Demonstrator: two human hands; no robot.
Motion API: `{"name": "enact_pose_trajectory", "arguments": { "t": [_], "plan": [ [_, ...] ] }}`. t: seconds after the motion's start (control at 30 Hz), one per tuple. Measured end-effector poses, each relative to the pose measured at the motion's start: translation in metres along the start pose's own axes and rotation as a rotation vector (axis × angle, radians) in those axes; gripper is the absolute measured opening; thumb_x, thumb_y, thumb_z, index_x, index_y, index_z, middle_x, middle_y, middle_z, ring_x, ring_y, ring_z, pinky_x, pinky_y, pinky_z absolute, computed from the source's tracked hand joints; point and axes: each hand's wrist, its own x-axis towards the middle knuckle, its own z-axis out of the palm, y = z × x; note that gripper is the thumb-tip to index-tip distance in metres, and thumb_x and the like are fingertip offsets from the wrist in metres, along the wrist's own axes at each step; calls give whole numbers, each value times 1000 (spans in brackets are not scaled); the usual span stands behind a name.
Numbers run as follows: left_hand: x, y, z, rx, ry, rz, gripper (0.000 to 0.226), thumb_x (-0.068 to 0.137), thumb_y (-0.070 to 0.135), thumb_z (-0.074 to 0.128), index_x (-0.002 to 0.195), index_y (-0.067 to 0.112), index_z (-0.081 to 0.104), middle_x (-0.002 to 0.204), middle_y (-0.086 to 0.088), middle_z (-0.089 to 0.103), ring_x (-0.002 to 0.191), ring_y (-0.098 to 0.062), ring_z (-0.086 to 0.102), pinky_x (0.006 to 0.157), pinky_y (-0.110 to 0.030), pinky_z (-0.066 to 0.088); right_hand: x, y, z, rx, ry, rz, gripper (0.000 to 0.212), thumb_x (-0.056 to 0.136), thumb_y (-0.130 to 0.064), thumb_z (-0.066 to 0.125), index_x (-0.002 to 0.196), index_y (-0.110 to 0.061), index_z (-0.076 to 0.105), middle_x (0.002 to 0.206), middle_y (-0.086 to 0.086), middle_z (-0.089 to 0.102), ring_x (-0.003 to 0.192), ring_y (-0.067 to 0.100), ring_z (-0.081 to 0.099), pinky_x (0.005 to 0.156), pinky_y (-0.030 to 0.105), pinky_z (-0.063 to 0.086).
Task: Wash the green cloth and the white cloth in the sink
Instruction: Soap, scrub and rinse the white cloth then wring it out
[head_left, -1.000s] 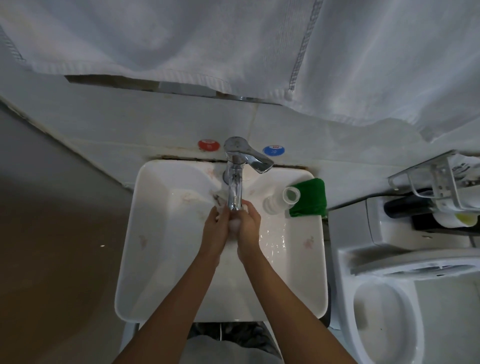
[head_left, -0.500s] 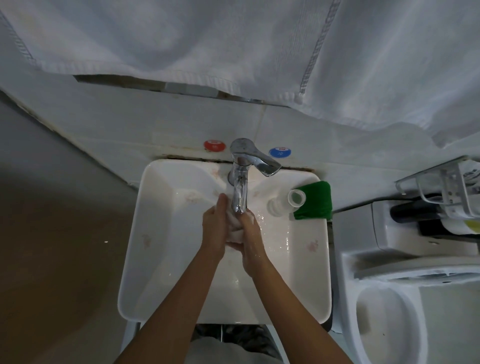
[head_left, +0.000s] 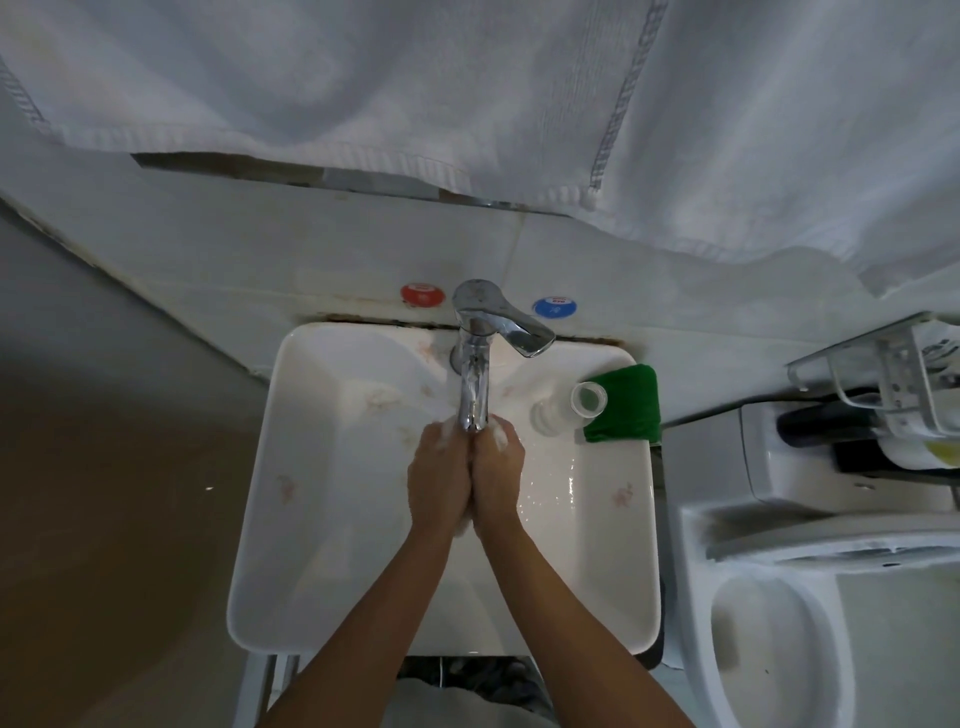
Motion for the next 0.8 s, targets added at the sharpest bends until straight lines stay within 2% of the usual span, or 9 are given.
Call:
{"name": "enact_pose_trajectory", "arguments": {
  "t": [0.13,0.23,0.3,0.37,0.53,0.6,0.67,0.73,0.8],
  "plan": [
    [6,-2,-3,73,51,56,35,98,40,41,76,18,56,70,7,57,73,-20,60,63,-22,42,4,4,6,-163,26,-79,37,85,-20,63,54,-20,43,55,-5,44,51,7,36,53,25,34],
    [10,0,-6,261,100,160,26,100,31,42,83,16,54,66,2,56,78,-29,63,57,-8,36,8,7,6,-330,30,-211,36,82,-15,67,52,-17,48,51,-4,44,49,7,36,51,21,33],
    [8,1,-5,270,128,175,35,100,31,40,90,6,61,82,-13,66,82,-32,64,72,-26,46,10,4,5,-375,1,-179,39,88,-14,64,53,-18,48,51,-4,46,47,4,38,53,19,34],
    [4,4,-3,155,159,154,42,101,30,38,91,0,65,82,-12,65,77,-26,62,75,-32,45,9,3,2,-361,42,-133,38,94,-19,61,58,-18,49,53,-12,45,46,3,47,50,13,31],
    [6,-3,-1,-40,90,90,34,99,29,44,84,2,57,75,-8,61,71,-25,60,64,-34,48,-2,7,3,-71,9,-49,18,88,-37,50,90,-22,59,86,-1,62,80,14,61,73,37,51],
    [10,-6,-3,-148,37,45,27,97,28,50,86,3,56,78,-11,61,73,-26,61,66,-38,50,1,9,1,-31,-51,-33,48,80,-49,53,119,-21,57,114,3,60,104,17,59,87,35,52],
    [7,-5,-5,-229,-24,30,15,94,24,57,92,9,57,86,-7,63,78,-21,63,66,-33,53,0,8,-3,3,-70,60,75,72,-57,52,138,-22,45,130,-1,51,116,16,53,89,31,49],
    [5,-4,-8,-280,-63,50,12,90,15,61,101,11,58,91,-3,64,81,-16,64,62,-21,52,1,11,-7,38,-70,118,72,68,-62,53,128,-21,52,115,-3,60,105,16,60,83,38,55],
    [5,-3,-11,-291,-98,106,23,87,0,59,106,11,58,96,-3,63,84,-15,63,62,-14,51,0,15,-10,83,-97,177,45,72,-57,59,105,-26,59,98,0,68,91,20,68,82,47,57]
  ]
}}
